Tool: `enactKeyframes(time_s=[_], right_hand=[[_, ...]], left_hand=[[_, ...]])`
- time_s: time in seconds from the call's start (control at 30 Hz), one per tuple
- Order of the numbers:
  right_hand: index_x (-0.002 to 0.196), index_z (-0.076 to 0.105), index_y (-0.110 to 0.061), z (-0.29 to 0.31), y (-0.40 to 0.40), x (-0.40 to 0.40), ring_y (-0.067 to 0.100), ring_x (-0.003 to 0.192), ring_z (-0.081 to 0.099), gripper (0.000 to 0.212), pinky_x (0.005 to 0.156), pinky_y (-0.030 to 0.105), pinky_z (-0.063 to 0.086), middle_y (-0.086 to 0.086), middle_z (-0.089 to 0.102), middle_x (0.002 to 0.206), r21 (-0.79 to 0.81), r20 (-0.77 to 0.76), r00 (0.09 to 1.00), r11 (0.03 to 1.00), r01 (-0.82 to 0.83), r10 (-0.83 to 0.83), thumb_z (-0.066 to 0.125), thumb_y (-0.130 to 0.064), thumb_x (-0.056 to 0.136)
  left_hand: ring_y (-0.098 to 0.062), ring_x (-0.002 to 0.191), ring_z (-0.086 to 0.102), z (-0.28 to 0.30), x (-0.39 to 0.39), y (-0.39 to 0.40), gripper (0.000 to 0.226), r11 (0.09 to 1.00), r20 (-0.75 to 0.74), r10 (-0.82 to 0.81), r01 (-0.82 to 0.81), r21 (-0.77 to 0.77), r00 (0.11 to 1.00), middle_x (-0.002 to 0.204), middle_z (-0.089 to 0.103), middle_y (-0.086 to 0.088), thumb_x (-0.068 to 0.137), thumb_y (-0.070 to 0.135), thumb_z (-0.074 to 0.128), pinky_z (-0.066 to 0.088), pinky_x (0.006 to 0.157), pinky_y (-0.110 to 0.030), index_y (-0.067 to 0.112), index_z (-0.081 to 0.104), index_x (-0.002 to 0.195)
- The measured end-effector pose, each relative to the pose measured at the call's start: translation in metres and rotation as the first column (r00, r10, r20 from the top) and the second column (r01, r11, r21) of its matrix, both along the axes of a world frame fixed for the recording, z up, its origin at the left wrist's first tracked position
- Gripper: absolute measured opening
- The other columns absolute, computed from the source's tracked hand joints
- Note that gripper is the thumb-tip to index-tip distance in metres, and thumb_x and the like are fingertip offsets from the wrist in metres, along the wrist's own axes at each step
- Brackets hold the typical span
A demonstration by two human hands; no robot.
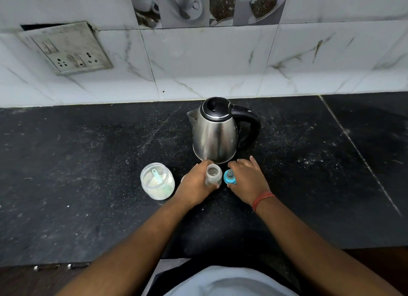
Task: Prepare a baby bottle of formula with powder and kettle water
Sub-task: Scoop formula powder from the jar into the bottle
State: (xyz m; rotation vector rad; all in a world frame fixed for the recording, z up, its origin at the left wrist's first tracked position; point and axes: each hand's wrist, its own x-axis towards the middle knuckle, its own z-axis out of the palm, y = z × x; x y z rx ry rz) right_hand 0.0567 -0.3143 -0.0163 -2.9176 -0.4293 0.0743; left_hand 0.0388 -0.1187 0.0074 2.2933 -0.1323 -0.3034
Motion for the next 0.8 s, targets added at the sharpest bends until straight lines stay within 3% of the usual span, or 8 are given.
enactKeyframes(time_s=[0.27, 0.47, 0.67, 0.8], right_hand=[[0.137, 0.046, -0.023, -0.011, -0.001, -0.001, 0.02, 0.145, 0.038, 0.064, 0.126, 0.05, 0.005, -0.002, 0.067, 0.128, -0.076, -0.035, 0.999, 0.997, 0.028, -0.031, 0.074, -0.042, 0.083], [0.142, 0.041, -0.022, -0.011, 0.0, -0.001, 0.022, 0.145, 0.037, 0.07, 0.125, 0.051, 0.006, -0.001, 0.065, 0.133, -0.104, -0.057, 0.998, 0.994, 0.023, -0.029, 0.072, -0.044, 0.084], [0.153, 0.027, -0.02, 0.0, -0.005, -0.001, 0.023, 0.151, 0.025, 0.095, 0.126, 0.049, 0.007, 0.002, 0.048, 0.152, -0.039, -0.115, 0.993, 0.999, 0.036, -0.041, 0.077, -0.049, 0.079], [0.156, 0.026, -0.02, 0.019, -0.017, 0.003, 0.023, 0.153, 0.02, 0.097, 0.126, 0.044, 0.012, 0.005, 0.036, 0.16, 0.083, -0.15, 0.987, 0.994, 0.067, -0.054, 0.077, -0.049, 0.079]], left_hand=[[-0.011, 0.098, 0.065, -0.007, 0.002, -0.003, 0.045, 1.0, -0.011, -0.02, 0.02, 0.014, 1.0, 0.103, 0.066, 0.013, 0.071, 0.057, 0.067, 0.053, 0.091, -0.047, 0.041, 0.047, 0.109], [-0.013, 0.1, 0.067, -0.005, 0.004, -0.002, 0.059, 0.999, -0.049, -0.036, 0.037, 0.02, 0.998, 0.108, 0.068, 0.015, 0.069, 0.055, 0.066, 0.053, 0.093, -0.046, 0.041, 0.043, 0.121], [-0.012, 0.132, 0.053, -0.011, 0.006, 0.008, 0.099, 0.996, -0.061, -0.093, 0.093, -0.006, 0.994, 0.143, 0.055, 0.008, 0.073, 0.042, 0.083, 0.045, 0.113, -0.043, 0.038, 0.021, 0.151], [-0.008, 0.147, 0.036, -0.002, 0.001, 0.018, 0.096, 0.993, 0.041, -0.095, 0.098, -0.067, 0.995, 0.159, 0.041, 0.003, 0.083, 0.041, 0.08, 0.028, 0.125, -0.035, 0.022, 0.023, 0.158]])
